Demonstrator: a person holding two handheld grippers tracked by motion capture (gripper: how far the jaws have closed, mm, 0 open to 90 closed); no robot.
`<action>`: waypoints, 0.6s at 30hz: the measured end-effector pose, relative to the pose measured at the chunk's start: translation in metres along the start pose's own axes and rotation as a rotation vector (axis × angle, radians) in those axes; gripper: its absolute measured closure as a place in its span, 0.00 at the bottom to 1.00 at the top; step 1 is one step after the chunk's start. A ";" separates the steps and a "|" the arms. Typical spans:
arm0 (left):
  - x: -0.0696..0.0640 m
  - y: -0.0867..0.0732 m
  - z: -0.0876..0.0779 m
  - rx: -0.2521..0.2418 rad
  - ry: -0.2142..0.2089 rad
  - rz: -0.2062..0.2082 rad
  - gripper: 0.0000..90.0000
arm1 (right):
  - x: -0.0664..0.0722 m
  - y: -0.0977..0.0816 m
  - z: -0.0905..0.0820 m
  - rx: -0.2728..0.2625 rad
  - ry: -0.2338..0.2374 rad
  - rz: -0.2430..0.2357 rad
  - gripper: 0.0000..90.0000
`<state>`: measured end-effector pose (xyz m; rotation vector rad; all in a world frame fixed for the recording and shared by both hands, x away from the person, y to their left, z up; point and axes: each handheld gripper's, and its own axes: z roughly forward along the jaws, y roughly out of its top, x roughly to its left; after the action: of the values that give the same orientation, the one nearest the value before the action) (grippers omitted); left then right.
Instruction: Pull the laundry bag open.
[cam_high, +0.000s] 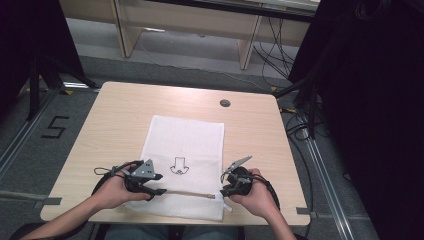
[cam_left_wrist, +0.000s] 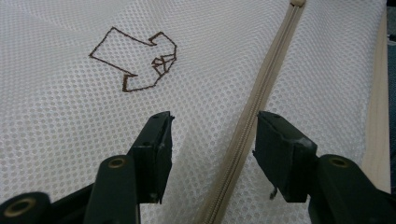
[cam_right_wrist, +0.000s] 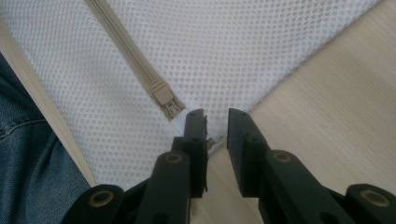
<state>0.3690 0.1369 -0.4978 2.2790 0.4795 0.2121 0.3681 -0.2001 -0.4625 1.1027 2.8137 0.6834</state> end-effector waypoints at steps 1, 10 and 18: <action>0.000 0.000 0.000 0.000 0.000 0.000 0.51 | 0.000 0.000 0.000 0.000 0.000 0.000 0.87; 0.003 0.013 0.000 -0.074 -0.002 -0.052 0.45 | -0.003 0.002 0.002 -0.027 0.031 0.004 0.87; -0.002 0.028 0.009 -0.069 -0.027 -0.008 0.52 | -0.002 0.005 0.008 -0.021 0.021 -0.014 0.93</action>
<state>0.3772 0.1125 -0.4836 2.2092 0.4603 0.1913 0.3743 -0.1953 -0.4679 1.0783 2.8220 0.7253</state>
